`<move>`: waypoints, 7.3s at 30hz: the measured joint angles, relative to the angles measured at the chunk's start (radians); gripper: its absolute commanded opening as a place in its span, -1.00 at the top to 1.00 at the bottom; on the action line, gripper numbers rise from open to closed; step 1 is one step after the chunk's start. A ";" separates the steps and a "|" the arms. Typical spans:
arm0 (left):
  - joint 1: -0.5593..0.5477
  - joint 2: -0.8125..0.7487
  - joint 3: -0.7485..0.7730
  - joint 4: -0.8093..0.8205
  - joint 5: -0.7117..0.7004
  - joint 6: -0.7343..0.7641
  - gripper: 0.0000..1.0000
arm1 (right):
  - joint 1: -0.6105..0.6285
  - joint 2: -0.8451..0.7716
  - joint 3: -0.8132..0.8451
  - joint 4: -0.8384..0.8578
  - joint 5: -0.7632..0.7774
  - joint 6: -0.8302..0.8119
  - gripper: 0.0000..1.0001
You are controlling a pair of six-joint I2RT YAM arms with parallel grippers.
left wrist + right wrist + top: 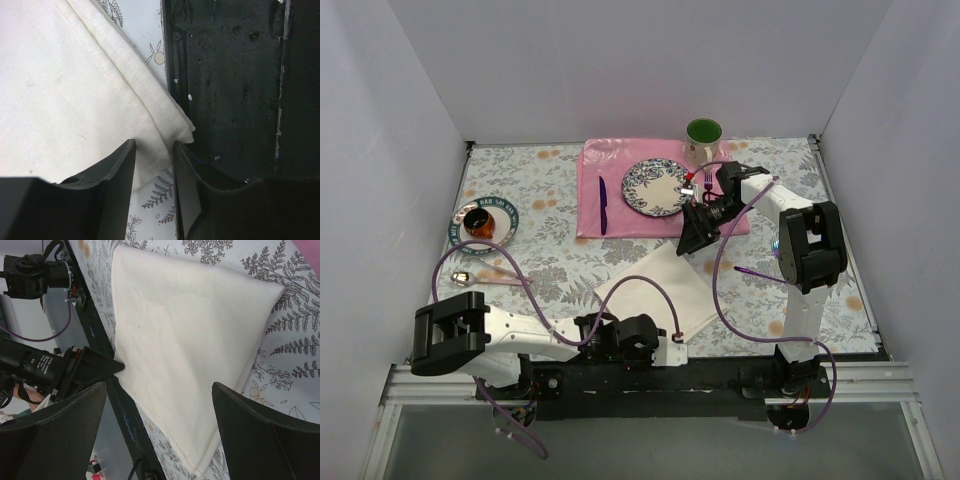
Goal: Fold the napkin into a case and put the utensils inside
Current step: Pick up the top corner of the square folded napkin from the center of the board, then fold the top corner of the square-folded napkin at the center of the board.
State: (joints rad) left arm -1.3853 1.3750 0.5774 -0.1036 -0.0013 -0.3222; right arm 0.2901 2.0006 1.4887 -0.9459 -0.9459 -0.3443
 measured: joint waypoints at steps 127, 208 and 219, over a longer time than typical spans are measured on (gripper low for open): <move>0.097 -0.029 0.085 -0.121 0.127 0.037 1.00 | 0.000 0.018 0.002 -0.006 -0.022 -0.006 -0.93; 0.093 0.028 0.189 -0.163 -0.224 -0.114 1.00 | -0.055 0.024 0.000 -0.023 -0.044 -0.021 -0.97; 0.320 0.175 0.317 -0.105 -0.125 -0.067 1.00 | -0.059 0.024 -0.006 -0.021 -0.043 -0.021 -0.97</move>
State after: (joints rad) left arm -1.0653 1.5501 0.8944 -0.2089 -0.1261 -0.3893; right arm 0.2314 2.0247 1.4826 -0.9665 -0.9894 -0.3649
